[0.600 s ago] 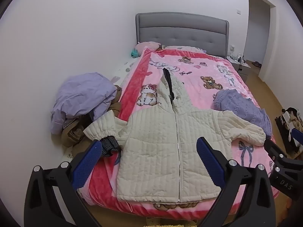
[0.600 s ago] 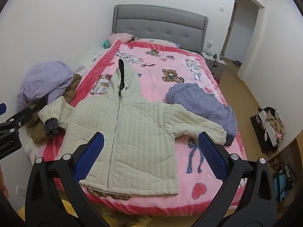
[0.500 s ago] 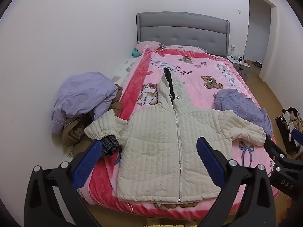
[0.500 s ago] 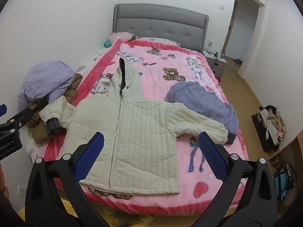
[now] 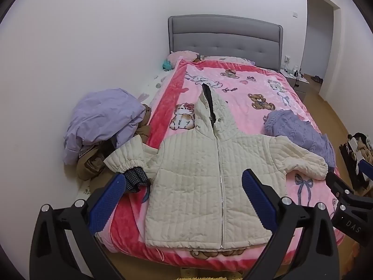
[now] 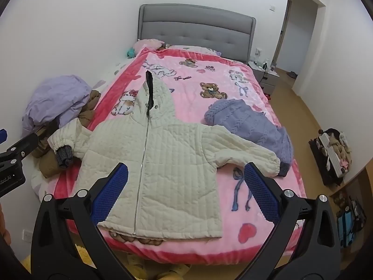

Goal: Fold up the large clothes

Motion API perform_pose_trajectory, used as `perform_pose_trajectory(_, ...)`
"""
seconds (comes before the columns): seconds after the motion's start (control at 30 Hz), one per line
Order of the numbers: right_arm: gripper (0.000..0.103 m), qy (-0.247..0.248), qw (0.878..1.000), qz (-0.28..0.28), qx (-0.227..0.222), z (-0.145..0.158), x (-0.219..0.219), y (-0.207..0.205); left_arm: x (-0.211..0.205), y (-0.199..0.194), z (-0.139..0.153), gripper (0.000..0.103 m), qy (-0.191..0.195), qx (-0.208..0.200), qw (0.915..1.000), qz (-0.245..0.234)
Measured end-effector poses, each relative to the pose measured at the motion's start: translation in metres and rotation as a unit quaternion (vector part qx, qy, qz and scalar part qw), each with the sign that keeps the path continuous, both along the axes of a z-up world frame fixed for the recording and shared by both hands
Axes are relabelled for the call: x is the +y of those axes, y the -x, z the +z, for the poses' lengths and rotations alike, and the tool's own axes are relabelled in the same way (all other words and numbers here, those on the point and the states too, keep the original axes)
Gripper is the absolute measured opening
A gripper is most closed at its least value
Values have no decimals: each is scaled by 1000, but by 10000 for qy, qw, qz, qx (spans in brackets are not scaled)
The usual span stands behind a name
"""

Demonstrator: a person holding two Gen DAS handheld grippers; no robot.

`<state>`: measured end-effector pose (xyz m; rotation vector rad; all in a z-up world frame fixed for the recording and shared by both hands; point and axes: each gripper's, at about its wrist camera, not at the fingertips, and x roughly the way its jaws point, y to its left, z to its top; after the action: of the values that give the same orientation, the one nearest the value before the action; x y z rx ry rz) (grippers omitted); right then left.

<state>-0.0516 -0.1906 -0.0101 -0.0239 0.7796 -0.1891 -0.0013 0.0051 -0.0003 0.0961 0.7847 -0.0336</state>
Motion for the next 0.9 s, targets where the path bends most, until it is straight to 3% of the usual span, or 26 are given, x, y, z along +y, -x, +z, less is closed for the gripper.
perform_pose_trajectory(0.9,95,-45,10000,-8,38,-1,2,-3,13,3,-6,98,-70,35,10000,31)
